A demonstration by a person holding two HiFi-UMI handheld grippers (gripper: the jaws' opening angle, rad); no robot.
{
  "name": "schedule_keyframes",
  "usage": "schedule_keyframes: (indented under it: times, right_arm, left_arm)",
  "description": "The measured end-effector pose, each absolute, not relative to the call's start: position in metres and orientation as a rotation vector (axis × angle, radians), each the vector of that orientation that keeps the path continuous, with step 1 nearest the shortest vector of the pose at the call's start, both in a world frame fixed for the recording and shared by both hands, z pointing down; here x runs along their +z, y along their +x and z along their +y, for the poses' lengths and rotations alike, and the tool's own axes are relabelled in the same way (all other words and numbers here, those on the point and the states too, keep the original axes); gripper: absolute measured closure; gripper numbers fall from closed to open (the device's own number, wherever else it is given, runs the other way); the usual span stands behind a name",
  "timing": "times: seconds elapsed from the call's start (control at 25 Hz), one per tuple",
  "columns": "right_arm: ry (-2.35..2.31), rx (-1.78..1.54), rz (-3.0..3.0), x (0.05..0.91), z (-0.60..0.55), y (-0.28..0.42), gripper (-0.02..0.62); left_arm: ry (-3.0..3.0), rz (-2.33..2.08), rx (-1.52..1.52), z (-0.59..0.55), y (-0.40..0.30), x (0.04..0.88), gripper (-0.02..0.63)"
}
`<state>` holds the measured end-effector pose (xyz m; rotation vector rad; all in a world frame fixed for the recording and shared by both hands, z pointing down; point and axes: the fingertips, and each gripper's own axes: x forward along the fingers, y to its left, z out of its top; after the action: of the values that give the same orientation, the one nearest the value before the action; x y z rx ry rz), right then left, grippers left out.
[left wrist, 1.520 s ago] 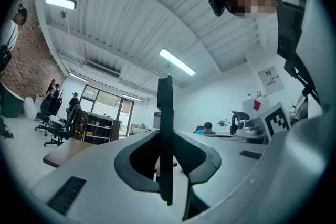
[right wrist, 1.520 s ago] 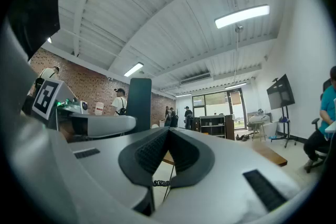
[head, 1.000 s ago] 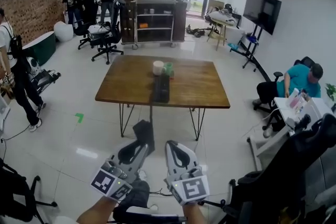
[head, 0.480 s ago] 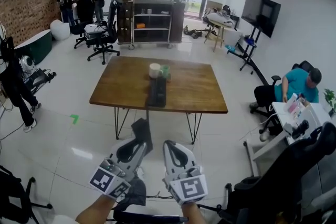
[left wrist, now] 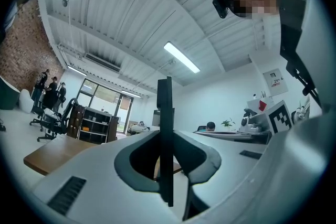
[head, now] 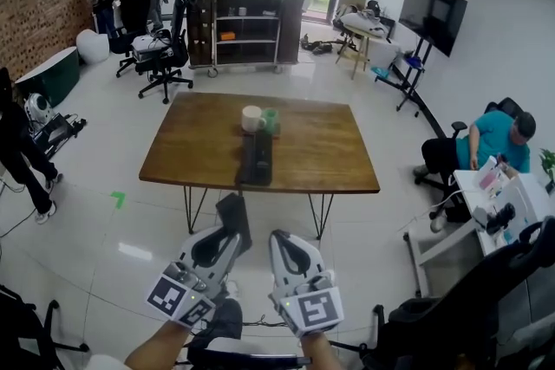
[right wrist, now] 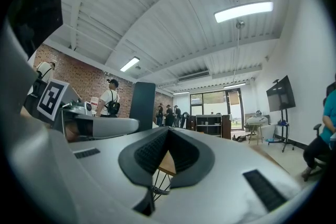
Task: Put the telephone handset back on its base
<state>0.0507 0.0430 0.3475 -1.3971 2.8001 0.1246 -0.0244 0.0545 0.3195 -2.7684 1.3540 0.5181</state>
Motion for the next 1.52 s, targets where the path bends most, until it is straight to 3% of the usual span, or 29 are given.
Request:
schedule_keyframes:
  times: [1.52]
  right_arm:
    - [-1.587,-0.061,2.833,0.378,-0.223,0.014,0.597]
  left_arm:
    - [-3.121,1.379,0.584,-0.243,-0.079,0.382,0.537]
